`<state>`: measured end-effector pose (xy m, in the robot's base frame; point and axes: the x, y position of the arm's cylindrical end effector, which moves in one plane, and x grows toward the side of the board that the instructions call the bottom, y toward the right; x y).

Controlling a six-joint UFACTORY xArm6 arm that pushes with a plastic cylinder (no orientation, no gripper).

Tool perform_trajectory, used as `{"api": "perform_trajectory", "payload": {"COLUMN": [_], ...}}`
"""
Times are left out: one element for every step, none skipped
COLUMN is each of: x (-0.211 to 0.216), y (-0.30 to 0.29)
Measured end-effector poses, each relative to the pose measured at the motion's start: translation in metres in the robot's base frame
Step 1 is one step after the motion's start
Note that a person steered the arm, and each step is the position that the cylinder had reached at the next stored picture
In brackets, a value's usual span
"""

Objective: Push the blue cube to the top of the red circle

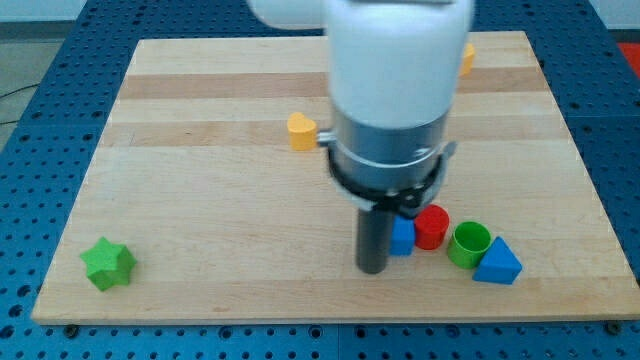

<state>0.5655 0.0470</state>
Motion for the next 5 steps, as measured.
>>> {"api": "perform_trajectory", "payload": {"x": [-0.028, -0.035, -0.043, -0.066, -0.074], "y": [0.018, 0.023, -0.021, -0.025, 0.005]}}
